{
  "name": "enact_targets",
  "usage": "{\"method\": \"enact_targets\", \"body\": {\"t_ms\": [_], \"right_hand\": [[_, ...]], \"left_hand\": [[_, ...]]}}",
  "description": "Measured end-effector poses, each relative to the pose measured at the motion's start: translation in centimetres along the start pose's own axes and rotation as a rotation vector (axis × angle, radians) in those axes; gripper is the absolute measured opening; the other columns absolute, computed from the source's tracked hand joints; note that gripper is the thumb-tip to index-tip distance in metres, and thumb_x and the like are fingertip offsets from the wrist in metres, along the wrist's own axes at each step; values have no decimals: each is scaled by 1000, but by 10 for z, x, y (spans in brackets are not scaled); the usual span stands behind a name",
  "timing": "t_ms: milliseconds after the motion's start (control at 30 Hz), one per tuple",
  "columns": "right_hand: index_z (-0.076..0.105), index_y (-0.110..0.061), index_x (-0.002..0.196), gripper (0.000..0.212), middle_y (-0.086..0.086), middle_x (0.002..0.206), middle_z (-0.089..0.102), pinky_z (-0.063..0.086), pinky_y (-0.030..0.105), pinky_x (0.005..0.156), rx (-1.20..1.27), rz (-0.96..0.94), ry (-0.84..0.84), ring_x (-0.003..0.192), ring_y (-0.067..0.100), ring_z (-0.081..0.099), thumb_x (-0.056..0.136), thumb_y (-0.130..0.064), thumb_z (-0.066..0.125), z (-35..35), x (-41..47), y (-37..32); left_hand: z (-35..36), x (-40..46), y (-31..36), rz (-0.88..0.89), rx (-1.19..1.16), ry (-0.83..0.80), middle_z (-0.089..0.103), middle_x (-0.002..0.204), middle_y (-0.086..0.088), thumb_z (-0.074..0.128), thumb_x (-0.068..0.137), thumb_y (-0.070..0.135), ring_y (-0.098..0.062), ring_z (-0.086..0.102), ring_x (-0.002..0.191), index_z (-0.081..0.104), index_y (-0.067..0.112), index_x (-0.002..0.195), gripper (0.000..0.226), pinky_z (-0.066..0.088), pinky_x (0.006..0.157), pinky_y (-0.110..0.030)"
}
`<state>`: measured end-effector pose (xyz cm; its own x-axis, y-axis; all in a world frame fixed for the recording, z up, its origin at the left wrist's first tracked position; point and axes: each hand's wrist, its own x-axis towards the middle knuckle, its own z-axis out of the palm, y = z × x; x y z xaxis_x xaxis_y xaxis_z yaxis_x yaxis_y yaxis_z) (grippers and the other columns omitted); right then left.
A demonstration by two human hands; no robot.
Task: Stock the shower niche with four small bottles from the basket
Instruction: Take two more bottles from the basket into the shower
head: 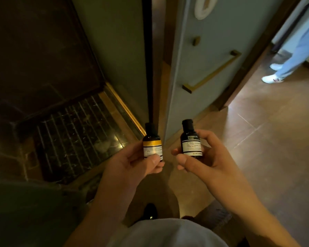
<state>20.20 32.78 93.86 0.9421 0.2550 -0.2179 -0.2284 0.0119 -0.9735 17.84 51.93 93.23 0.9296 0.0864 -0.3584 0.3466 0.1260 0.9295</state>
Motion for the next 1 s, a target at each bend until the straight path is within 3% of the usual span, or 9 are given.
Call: {"method": "enact_targets", "body": {"t_ms": [133,300,433,600,733,867,1000], "right_hand": [[51,-18,125,54,14,101,75,57,24,73,-17,2,-118,82,17,73,77,-12,73,14,10,2],[54,-13,124,48,5,91,78,57,20,73,-16,48,-288,83,11,74,80,1,70,13,20,8],[50,-18,129,65,10,102,78,59,38,86,-32,84,-410,96,23,74,73,-23,80,7,30,12],[38,-41,137,81,3,105,77,60,24,80,-56,56,-487,97,17,75,72,-11,75,-6,39,13],[36,-41,144,86,6,113,74,60,33,84,-59,-10,-530,102,23,73,72,-16,76,-11,42,16],[37,-46,140,85,2,108,76,59,22,76,-64,-8,-561,99,17,74,72,-11,74,-18,49,14],[34,-51,139,91,0,108,77,59,21,77,-98,24,-607,99,16,74,69,-8,75,-21,59,14]], "left_hand": [[-14,-8,-2,25,14,88,78,101,1,68,69,32,-15,76,92,70,24,111,42,60,79,-28],[-2,-27,-13,-57,-78,227,79,102,0,70,64,30,-19,75,95,72,22,108,45,57,87,-40],[13,-40,-22,-92,-156,344,78,101,2,70,64,29,-18,75,94,71,26,107,43,58,83,-37],[33,-42,-24,-48,-208,465,77,105,4,73,64,26,-17,74,101,65,41,105,44,59,85,-40],[41,-42,-18,12,-307,494,77,108,0,73,67,16,-20,73,104,57,33,122,60,58,86,-40],[44,-42,-12,61,-328,526,77,109,-5,72,69,10,-24,73,105,50,39,131,72,56,90,-45],[42,-42,-14,73,-370,562,76,107,-14,74,67,7,-31,72,106,44,51,133,85,53,94,-52]]}}
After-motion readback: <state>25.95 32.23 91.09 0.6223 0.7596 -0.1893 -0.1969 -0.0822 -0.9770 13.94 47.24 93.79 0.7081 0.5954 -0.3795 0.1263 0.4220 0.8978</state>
